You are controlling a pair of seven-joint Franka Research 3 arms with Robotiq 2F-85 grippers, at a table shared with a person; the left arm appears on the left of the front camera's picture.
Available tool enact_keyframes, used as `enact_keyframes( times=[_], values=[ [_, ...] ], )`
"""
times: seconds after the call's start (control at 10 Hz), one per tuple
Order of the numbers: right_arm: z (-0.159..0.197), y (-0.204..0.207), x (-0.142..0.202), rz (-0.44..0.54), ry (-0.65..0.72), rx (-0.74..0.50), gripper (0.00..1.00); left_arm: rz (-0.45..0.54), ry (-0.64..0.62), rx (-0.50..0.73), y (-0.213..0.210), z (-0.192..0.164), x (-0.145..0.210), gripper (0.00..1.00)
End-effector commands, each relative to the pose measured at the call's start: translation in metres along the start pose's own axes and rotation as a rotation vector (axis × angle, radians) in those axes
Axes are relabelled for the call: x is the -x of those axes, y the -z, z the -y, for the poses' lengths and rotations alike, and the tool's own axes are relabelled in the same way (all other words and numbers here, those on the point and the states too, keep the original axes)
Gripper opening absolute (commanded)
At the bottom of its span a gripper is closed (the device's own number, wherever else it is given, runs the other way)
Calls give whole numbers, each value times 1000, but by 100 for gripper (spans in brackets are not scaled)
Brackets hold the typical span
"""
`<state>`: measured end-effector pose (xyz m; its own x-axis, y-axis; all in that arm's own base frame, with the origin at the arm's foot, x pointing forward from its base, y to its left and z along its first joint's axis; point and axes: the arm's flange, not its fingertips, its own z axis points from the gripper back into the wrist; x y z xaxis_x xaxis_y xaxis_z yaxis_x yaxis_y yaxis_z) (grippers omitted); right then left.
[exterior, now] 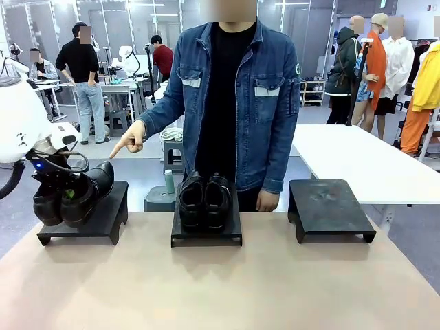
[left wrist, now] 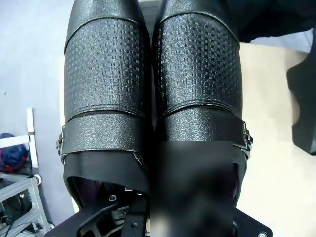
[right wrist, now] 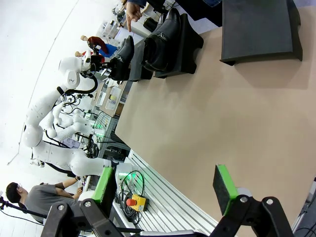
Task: Place the shoes on the stand as instructed by the person.
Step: Pick up another pair of Shoes and place it on the Shoes Stand indicated by the person.
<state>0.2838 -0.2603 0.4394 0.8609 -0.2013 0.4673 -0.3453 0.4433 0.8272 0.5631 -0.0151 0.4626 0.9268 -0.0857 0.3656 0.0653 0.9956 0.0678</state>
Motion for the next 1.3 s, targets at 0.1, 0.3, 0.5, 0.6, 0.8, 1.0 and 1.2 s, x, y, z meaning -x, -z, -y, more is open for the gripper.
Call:
enact_keyframes(
  times=[0.1, 0.3, 0.5, 0.6, 0.8, 1.0, 1.2],
  values=[
    [-1, -1, 0, 10, -7, -9, 100, 7, 1, -1, -4, 2, 0, 8],
    [-1, -1, 0, 10, -7, -9, 100, -10, 3, 2, 4, 2, 3, 8],
    [-1, -1, 0, 10, -7, -9, 100, 75, -17, 96, 7, 4, 4, 8],
    [-1, -1, 0, 10, -7, -9, 100, 87, -29, 69, 11, 5, 3, 8],
    [-1, -1, 0, 10, -7, -9, 100, 104, -17, 56, 19, 4, 2, 8],
    [-1, -1, 0, 10, -7, -9, 100, 113, 3, 37, 29, 3, 2, 8],
    [-1, -1, 0, 10, -7, -9, 100, 144, 16, -3, 44, 0, 1, 8]
  ],
)
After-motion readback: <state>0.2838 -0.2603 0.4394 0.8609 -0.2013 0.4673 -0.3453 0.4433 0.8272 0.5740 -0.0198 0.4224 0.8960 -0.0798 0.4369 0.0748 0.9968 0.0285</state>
